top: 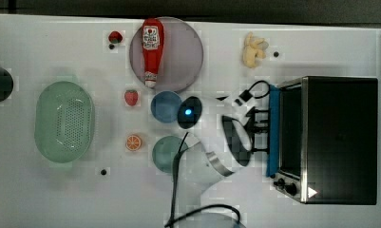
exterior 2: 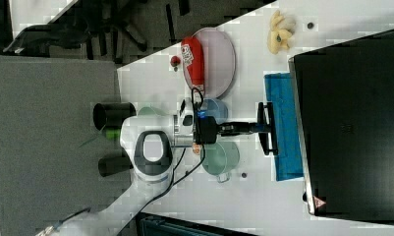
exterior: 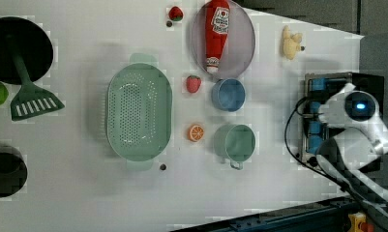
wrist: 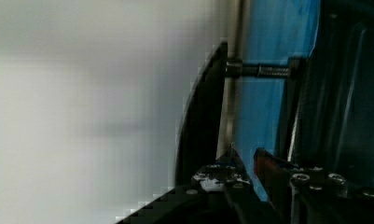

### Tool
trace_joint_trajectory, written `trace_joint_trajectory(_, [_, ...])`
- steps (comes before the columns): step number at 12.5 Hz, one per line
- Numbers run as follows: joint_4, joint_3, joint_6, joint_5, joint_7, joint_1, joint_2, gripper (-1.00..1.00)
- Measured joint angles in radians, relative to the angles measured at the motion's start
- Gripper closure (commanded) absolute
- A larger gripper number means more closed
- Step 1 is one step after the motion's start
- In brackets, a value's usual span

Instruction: Flap open oven.

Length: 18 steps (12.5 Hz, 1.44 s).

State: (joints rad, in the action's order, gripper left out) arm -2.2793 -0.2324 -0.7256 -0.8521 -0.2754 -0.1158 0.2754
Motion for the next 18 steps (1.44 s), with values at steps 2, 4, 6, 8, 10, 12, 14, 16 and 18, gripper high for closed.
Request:
trace_joint_trajectory(2, [-0.002, 0.032, 0.001, -0.034, 0.093, -0.021, 0.063, 0.65])
trace_joint_trajectory(4, [0.000, 0.042, 0.006, -0.065, 0.151, -0.044, 0.119, 0.65])
trace_joint_trajectory(6, [0.020, 0.043, 0.003, -0.090, 0.180, -0.064, 0.177, 0.65])
trace_joint_trajectory(8, [0.053, 0.052, 0.011, -0.115, 0.219, -0.083, 0.242, 0.65])
trace_joint_trajectory(10, [0.084, 0.058, 0.009, -0.112, 0.242, -0.095, 0.305, 0.65])
trace_joint_trajectory(12, [0.088, 0.052, 0.003, -0.115, 0.259, -0.105, 0.329, 0.65])
trace_joint_trajectory(14, [0.086, 0.050, 0.003, -0.116, 0.272, -0.108, 0.319, 0.65])
trace_joint_trajectory(16, [0.084, 0.042, -0.027, -0.096, 0.277, -0.105, 0.313, 0.65])
trace_joint_trajectory(18, [0.084, 0.025, -0.049, 0.071, 0.278, -0.096, 0.283, 0.65])
